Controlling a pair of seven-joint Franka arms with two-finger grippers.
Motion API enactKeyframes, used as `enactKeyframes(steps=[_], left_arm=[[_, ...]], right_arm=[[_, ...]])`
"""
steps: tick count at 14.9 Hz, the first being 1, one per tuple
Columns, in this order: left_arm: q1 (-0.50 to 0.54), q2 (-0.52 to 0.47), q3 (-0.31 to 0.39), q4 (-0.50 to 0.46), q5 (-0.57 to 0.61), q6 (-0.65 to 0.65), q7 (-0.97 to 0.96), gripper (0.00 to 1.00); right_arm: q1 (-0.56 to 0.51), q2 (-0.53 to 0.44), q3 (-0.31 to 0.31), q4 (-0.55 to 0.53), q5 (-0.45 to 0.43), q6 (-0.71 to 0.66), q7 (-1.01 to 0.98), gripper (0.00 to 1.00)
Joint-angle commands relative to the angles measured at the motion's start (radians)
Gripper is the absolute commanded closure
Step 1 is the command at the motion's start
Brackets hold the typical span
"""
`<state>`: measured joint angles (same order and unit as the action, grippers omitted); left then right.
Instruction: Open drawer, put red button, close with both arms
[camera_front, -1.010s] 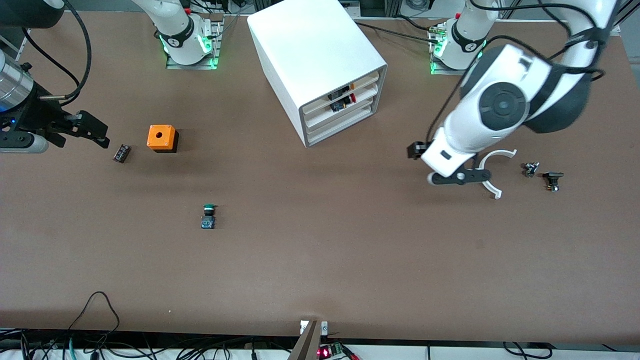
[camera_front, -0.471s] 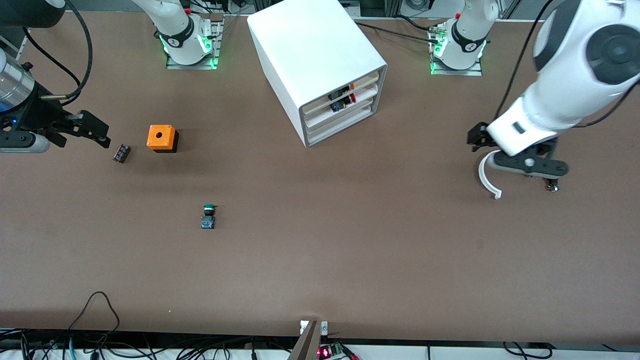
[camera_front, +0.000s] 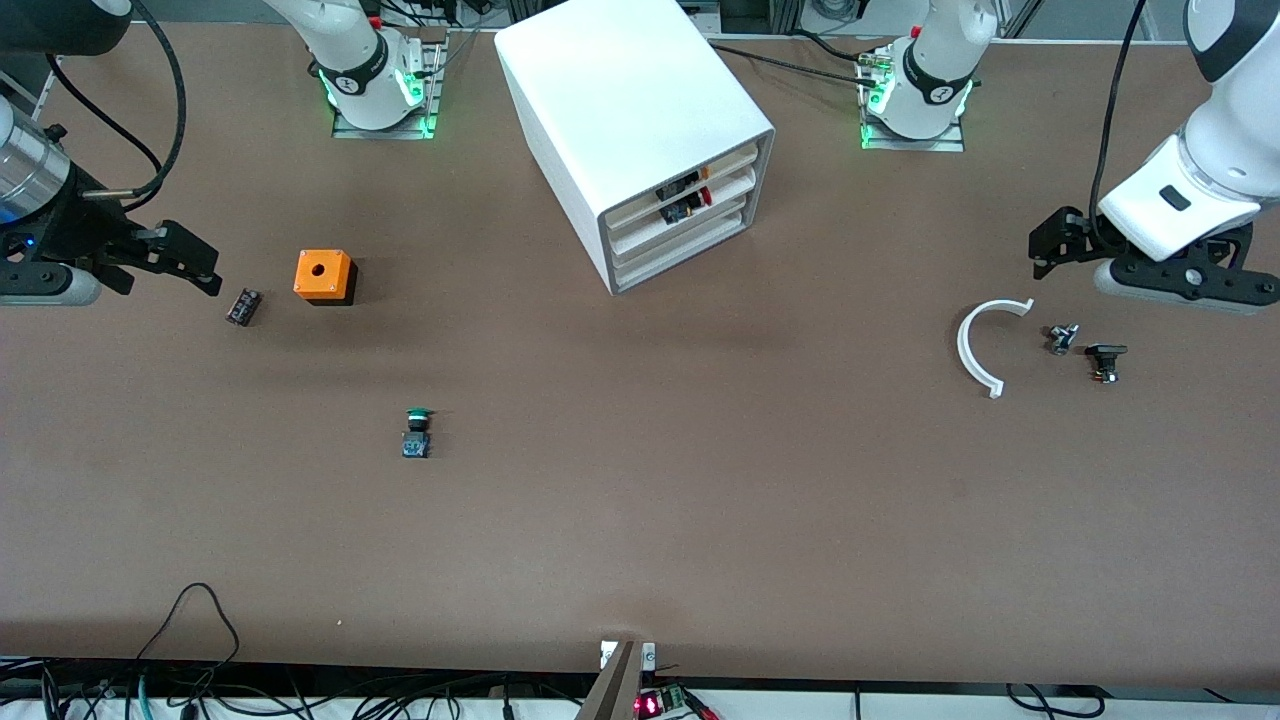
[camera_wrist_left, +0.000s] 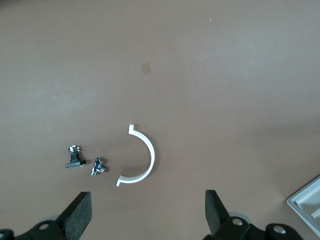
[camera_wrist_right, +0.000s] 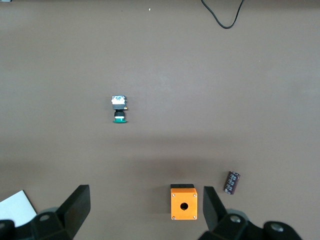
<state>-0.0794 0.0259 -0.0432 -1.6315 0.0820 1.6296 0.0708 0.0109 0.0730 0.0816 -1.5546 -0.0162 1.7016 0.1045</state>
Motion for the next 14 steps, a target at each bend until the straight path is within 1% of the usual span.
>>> enactKeyframes(steps=[1,3,14], left_arm=[[-0.01,-0.014,0.012,-0.013,-0.03,-0.02,0.014,0.0],[-0.01,0.009,0.013,0.018,-0.034,-0.025,0.018,0.0],[-0.008,0.008,0.008,0.022,-0.034,-0.04,0.023,0.0]], right_arm=[[0.001,0.011,0.001,0.031,0.004,-0.022,-0.006,0.0],[0.001,0.011,0.001,0.031,0.004,-0.023,-0.006,0.0],[0.0,0.011,0.0,0.031,0.001,-0.023,-0.008,0.0]])
